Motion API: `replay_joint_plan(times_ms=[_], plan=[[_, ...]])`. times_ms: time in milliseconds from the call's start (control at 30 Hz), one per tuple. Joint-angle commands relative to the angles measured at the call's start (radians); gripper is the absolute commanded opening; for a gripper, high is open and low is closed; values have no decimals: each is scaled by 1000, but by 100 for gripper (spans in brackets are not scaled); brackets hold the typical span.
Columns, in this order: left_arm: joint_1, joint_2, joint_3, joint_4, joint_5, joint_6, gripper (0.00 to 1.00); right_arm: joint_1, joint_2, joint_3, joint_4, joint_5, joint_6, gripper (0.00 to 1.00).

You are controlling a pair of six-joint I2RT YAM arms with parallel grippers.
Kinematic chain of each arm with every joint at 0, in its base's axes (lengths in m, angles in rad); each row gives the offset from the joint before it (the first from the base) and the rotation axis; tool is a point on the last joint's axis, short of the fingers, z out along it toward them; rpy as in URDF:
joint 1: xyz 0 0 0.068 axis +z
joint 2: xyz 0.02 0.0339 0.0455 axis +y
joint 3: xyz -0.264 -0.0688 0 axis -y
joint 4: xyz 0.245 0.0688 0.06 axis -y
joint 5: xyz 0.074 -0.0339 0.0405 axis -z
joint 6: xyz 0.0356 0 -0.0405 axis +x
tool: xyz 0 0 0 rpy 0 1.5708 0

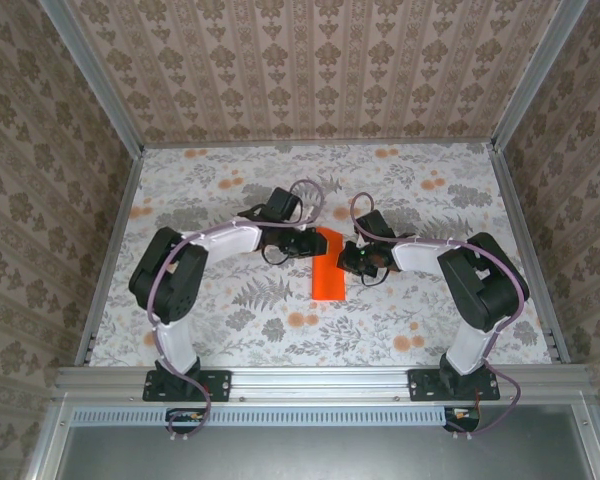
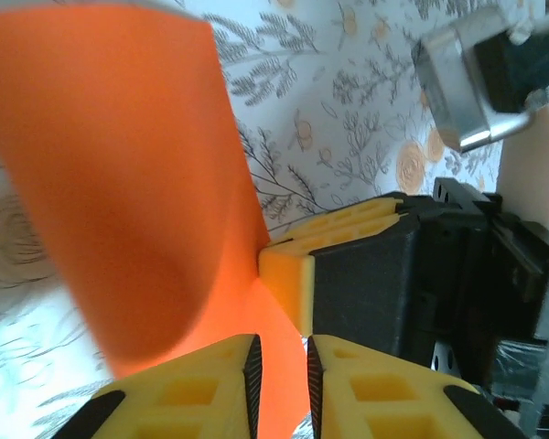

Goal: Fold a paper plane with a square sheet of paper (fold left side to right side)
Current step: First fold the square sheet of paper in half at the center of the table.

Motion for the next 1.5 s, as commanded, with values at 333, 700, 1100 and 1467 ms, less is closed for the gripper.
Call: replay_joint_plan(times_ms=[333,700,1100,1467], plan=[[-11,118,42,-69,48,42,20,5,45,4,-115,36,-2,11],[4,135,8,-73,-26,47,15,6,46,10,-147,43,-14,11],[51,82,-95,-59,-54,44,13,5,47,10,-172,60,-22,11],[89,-27,-162,10,-37,49,11,5,46,10,-165,53,-22,11]])
